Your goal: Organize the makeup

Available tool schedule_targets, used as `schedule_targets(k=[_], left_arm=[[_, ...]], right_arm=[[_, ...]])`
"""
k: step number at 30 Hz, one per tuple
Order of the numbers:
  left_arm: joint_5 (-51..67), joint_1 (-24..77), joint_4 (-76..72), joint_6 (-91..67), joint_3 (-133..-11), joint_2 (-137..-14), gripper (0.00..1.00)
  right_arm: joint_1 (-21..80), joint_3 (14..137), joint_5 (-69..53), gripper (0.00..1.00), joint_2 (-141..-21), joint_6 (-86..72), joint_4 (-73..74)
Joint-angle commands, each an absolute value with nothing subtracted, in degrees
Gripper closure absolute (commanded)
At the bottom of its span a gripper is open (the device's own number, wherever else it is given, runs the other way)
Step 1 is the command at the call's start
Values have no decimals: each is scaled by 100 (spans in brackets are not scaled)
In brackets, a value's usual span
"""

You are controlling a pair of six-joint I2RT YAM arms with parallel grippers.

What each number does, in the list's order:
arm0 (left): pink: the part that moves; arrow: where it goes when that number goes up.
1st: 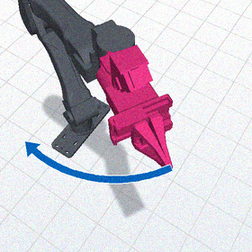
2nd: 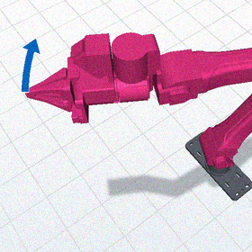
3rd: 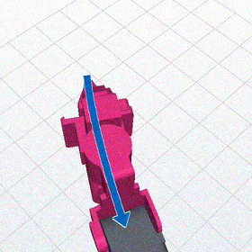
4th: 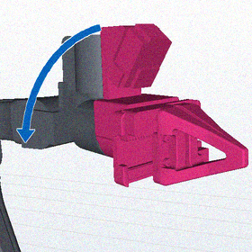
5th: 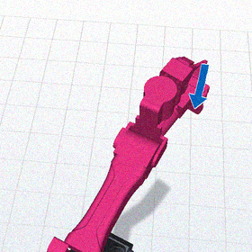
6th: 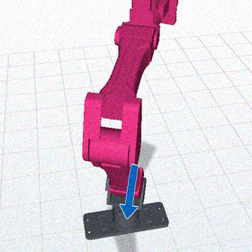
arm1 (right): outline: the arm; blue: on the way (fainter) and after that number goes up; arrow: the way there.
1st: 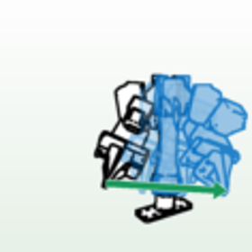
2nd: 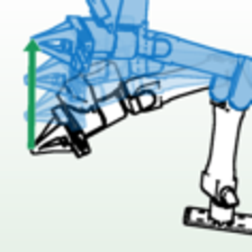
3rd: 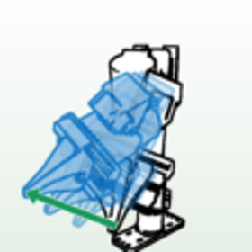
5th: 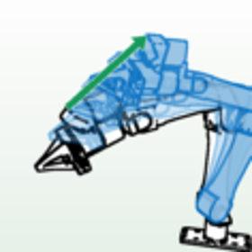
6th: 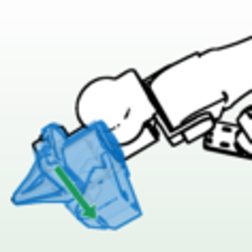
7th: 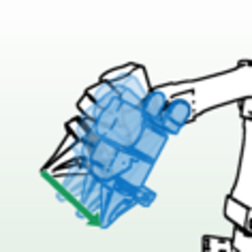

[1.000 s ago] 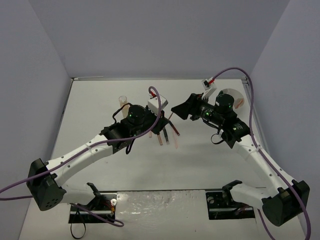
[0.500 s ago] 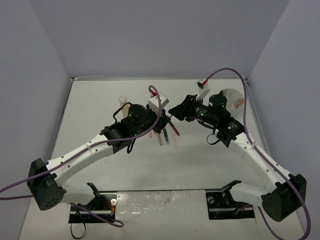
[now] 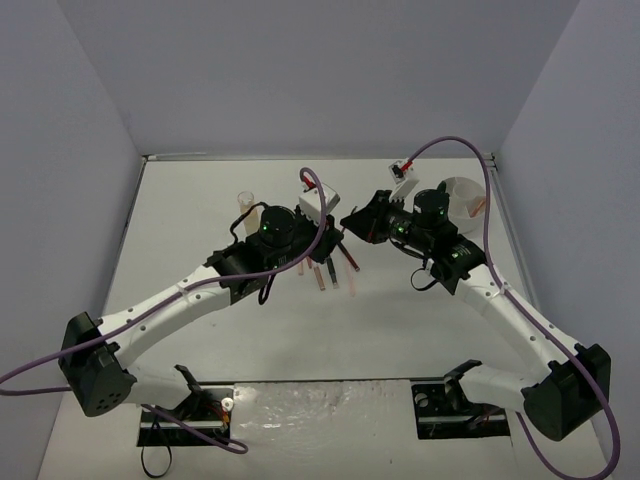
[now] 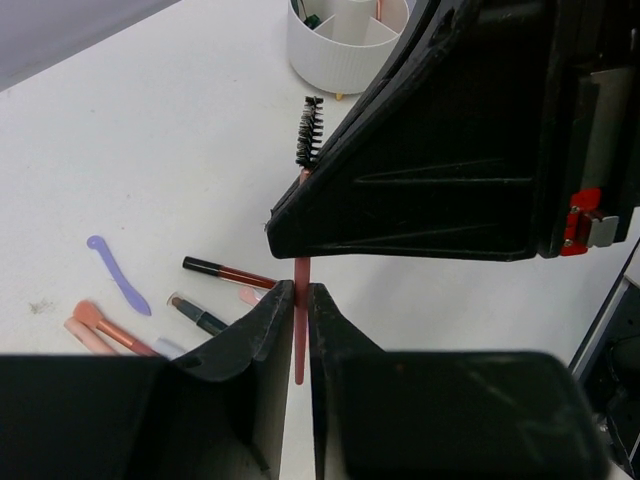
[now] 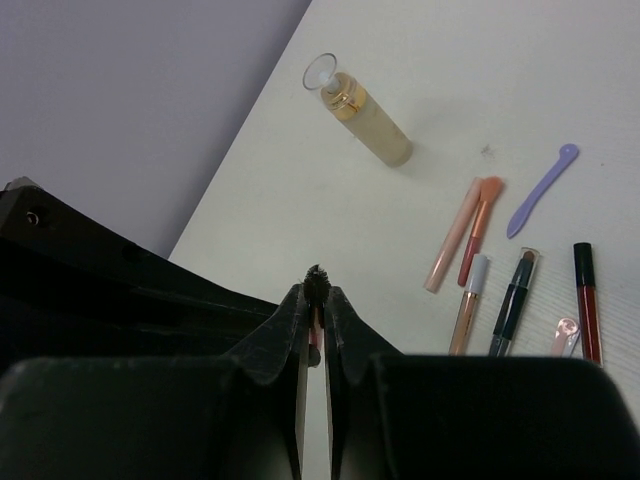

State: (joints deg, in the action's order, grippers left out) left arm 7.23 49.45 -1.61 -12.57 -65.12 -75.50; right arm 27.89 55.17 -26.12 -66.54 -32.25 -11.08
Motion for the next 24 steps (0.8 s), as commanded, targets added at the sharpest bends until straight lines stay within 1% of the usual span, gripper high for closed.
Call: schedule_targets(k=[1, 3, 4, 5, 6, 7, 8, 9, 11, 12, 15, 19, 22, 24], left_arm=[[579, 4975, -460, -1363, -6952, -7590, 84], [514, 4972, -350, -1383, -6961, -7649, 74], [453, 4966, -310, -1389, -6961, -7660, 67], [379, 4966, -260, -1391, -6963, -7673, 56], [324, 4966, -196, -1402, -6971, -7671, 48], [91, 4966, -93, -1423, -6978, -7664, 36], [-127, 4956, 138, -1480, -7026, -7659, 27], [-338, 4942, 358, -1535, -7072, -7655, 19], [-690, 4873, 672, -1614, -7142, -7647, 6], [-790, 4832, 931, -1701, -7177, -7646, 3], [-935, 4597, 1388, -1878, -7268, -7638, 3], [-984, 4106, 2239, -2327, -7321, -7620, 3], [-519, 3493, 2627, -2706, -7149, -7386, 3], [-383, 3230, 2733, -2720, -7058, -7190, 3]], right_arm=[[2830, 5568, -2252, 100, -6561, -3000, -1501], [2821, 5641, -1980, 100, -6525, -2871, -1315], [2811, 5673, -1736, 100, -6508, -2774, -1158], [2786, 5712, -1564, 100, -6491, -2637, -1053], [2769, 5745, -1336, 100, -6460, -2549, -927], [2693, 5773, -985, 100, -6385, -2432, -789], [2628, 5779, -728, 100, -6296, -2346, -679], [2558, 5784, -469, 100, -6217, -2261, -581], [2336, 5792, 88, 100, -6137, -2089, -479], [2048, 5790, 280, 100, -6098, -2063, -447], [1463, 5779, 709, 100, -6106, -1992, -431], [928, 5915, 1491, 100, -6381, -1750, -483], [340, 5954, 1737, 100, -6677, -1663, -786], [-283, 5928, 1569, 100, -6833, -1736, -1045]])
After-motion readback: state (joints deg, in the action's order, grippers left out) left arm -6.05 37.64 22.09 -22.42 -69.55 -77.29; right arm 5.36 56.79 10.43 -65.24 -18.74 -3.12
